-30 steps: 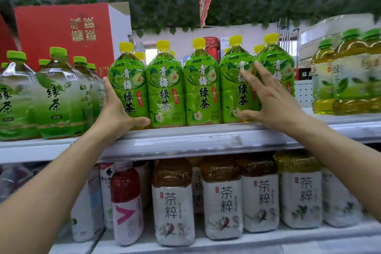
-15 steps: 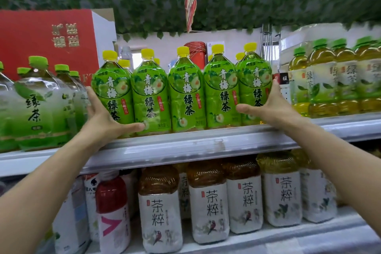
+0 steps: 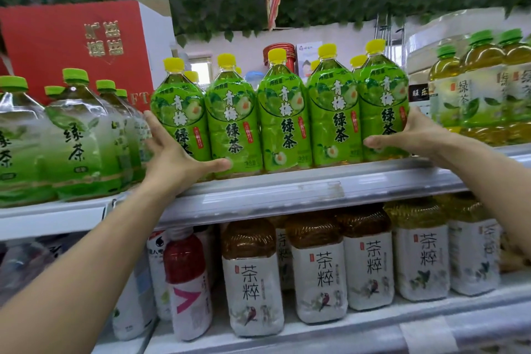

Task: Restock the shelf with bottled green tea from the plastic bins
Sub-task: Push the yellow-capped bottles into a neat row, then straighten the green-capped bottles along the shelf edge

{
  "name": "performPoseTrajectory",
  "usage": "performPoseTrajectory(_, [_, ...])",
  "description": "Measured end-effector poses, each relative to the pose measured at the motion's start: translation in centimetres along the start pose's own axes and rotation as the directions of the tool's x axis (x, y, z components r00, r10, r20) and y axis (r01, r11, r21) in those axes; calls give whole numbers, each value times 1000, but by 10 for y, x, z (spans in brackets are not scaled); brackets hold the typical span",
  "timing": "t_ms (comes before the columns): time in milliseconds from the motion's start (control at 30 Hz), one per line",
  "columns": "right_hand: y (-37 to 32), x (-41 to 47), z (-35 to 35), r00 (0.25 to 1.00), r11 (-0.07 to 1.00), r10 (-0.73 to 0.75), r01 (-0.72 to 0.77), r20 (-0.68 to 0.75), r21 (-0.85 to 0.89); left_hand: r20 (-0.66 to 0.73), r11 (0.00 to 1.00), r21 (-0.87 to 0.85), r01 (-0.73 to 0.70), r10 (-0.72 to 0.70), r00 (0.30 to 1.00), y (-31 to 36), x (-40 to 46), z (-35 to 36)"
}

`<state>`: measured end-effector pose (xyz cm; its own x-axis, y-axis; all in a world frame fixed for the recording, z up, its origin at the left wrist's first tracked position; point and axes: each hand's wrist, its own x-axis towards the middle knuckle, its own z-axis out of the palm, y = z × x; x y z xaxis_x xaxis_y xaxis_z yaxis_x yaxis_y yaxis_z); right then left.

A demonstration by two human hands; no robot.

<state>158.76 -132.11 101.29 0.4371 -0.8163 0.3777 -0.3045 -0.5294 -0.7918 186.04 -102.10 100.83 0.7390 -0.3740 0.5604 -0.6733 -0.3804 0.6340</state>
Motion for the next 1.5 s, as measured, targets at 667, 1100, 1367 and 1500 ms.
performPoseTrajectory(667, [-18,-31,15,991,983,-106,93,-77,-157,-3,996,91,1,0,1000,9,-11,-2])
performPoseTrajectory(1100, [-63,-90,65,824,833,-509,400,-248,-381,30,992,-126,-27,31,999,-34,-77,-56])
performPoseTrajectory(1367, [-171,-168,200,504,497,-863,830,-39,-254,-58,978,83,-193,198,978,-130,-99,-117])
performPoseTrajectory(1500, [-228,-195,266,591,588,-806,805,24,-76,-67,976,74,-206,210,975,-173,-77,-169])
